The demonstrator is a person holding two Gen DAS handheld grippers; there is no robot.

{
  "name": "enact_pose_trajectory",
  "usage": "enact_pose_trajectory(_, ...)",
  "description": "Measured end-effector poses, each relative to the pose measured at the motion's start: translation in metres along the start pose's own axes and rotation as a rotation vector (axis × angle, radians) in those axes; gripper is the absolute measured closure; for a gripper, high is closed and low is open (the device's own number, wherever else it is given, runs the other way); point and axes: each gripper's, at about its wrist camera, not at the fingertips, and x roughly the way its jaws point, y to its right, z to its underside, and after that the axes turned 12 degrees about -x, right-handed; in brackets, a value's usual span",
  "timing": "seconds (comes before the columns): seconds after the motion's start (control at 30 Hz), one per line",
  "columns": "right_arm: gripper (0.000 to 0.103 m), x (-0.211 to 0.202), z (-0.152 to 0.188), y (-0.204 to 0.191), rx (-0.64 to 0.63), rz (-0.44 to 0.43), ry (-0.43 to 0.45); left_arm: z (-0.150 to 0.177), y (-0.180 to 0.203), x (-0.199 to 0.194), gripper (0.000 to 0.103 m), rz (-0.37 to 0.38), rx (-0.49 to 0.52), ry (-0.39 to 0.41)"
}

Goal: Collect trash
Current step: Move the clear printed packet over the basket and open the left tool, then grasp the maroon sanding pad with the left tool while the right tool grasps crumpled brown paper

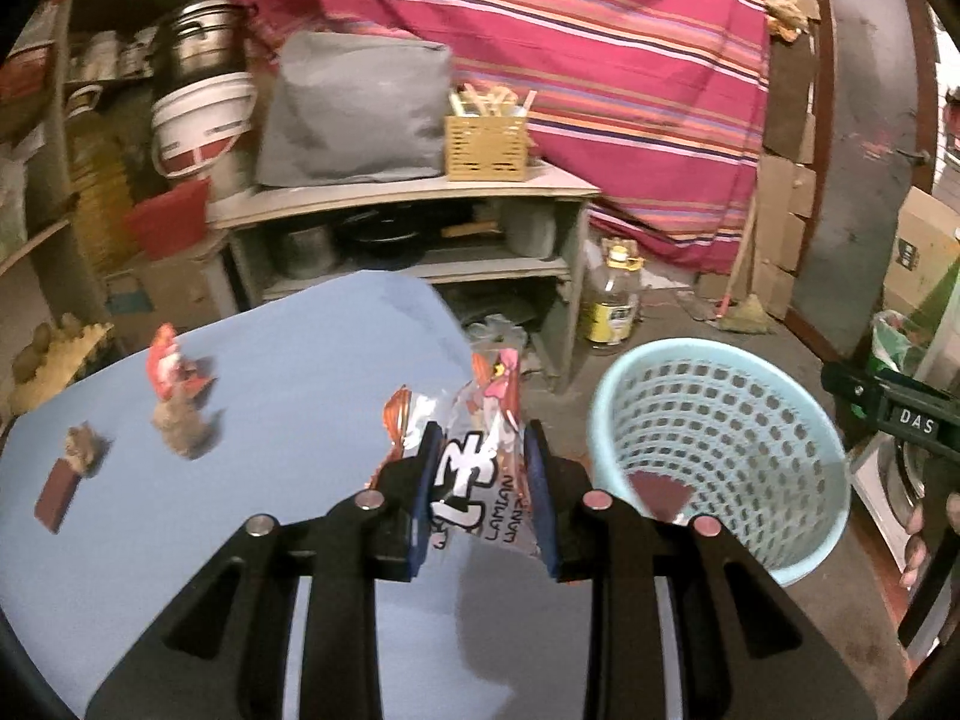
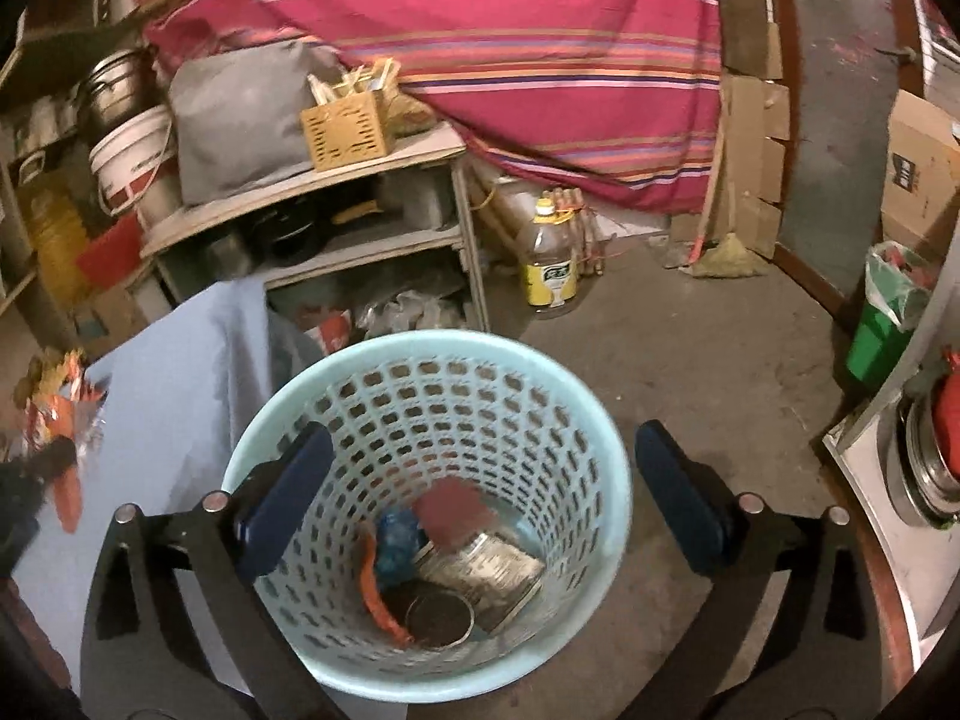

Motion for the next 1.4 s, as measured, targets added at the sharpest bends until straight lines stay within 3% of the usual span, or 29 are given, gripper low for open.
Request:
enact_pose_trajectory(0.33, 0.004, 0.001, 0.002, 0.028, 0.095, -0.002, 0.008, 0.008, 0.082, 0.041, 0.075, 0.109, 0.056, -0.054)
enact_pose_trajectory(0.6, 0.005, 0.005, -0.001, 0.039, 0.131, -0.005, 0.003, 0.016, 0.11, 0.087, 0.071, 0.159, 0.084, -0.145)
enact_pose_trajectory(0.63, 0.005, 0.006, -0.002, 0.039, 0.128, -0.002, 0.001, 0.016, 0.109, 0.09, 0.063, 0.161, 0.082, -0.152)
enact_pose_trajectory(0.67, 0.004, 0.007, -0.001, 0.038, 0.126, 0.0, -0.001, 0.015, 0.107, 0.09, 0.046, 0.153, 0.077, -0.145)
enact_pose_trajectory(0.7, 0.004, 0.008, -0.002, 0.038, 0.126, 0.0, -0.004, 0.014, 0.106, 0.089, 0.039, 0.144, 0.075, -0.133)
enact_pose_trajectory(1.07, 0.005, 0.019, -0.009, 0.008, 0.086, 0.004, -0.019, 0.001, 0.049, 0.049, 0.021, 0.076, 0.09, -0.061)
enact_pose_trajectory(1.2, 0.005, 0.019, -0.014, -0.018, 0.025, 0.012, 0.001, -0.004, 0.004, 0.027, 0.015, 0.004, 0.086, -0.017)
enact_pose_trajectory(1.4, 0.004, 0.016, -0.019, -0.064, -0.066, -0.006, 0.056, -0.009, -0.086, 0.0, 0.014, -0.11, -0.005, 0.005)
